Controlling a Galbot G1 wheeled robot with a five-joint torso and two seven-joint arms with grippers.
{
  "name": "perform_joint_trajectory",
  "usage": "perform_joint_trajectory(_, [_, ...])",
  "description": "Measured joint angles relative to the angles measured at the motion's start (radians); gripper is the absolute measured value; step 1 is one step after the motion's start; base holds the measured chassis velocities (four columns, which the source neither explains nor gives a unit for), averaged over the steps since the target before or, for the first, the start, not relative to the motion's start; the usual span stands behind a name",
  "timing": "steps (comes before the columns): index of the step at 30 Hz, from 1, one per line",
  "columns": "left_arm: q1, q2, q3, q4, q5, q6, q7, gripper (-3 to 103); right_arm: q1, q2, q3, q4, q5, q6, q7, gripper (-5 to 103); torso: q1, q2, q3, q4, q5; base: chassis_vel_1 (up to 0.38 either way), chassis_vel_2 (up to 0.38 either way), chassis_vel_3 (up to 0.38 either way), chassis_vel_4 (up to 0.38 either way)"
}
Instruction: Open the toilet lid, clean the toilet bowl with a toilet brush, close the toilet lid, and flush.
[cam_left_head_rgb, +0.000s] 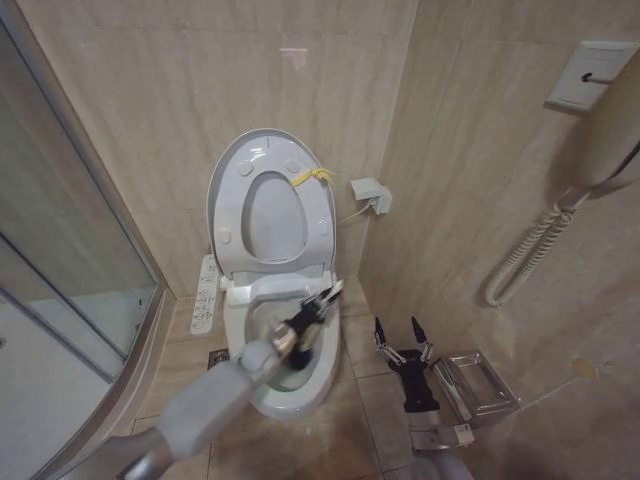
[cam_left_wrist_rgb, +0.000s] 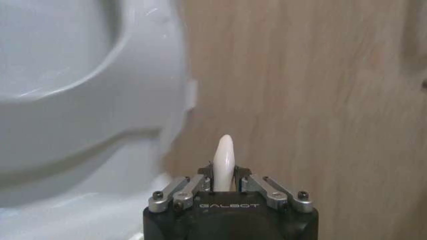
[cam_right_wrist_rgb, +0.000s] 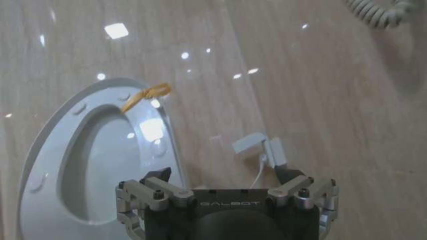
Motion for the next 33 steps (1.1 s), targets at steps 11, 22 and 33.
perform_joint_trajectory(11, [-0.093, -0.062, 0.017, 0.147, -0.046, -0.079, 0.04, 20, -0.015, 0.032, 0.007, 0.004, -0.02, 0.004, -0.013, 100, 0.0, 0.0, 0.0, -0.0017, -0.0006, 0.004, 0.006, 0.005, 0.003])
perform_joint_trajectory(22, [-0.095, -0.102, 0.034, 0.163, -0.052, -0.121, 0.075, 20, -0.021, 0.049, 0.004, 0.01, -0.039, 0.013, -0.023, 100, 0.0, 0.0, 0.0, -0.0028, -0.0003, 0.0, 0.0, 0.0, 0.0])
perform_joint_trajectory(33, [-0.072, -0.112, 0.009, 0.182, -0.031, -0.141, 0.059, 20, -0.034, 0.049, 0.007, 0.021, -0.042, 0.023, -0.029, 100, 0.0, 0.0, 0.0, -0.0027, -0.0003, 0.0, 0.0, 0.0, 0.0])
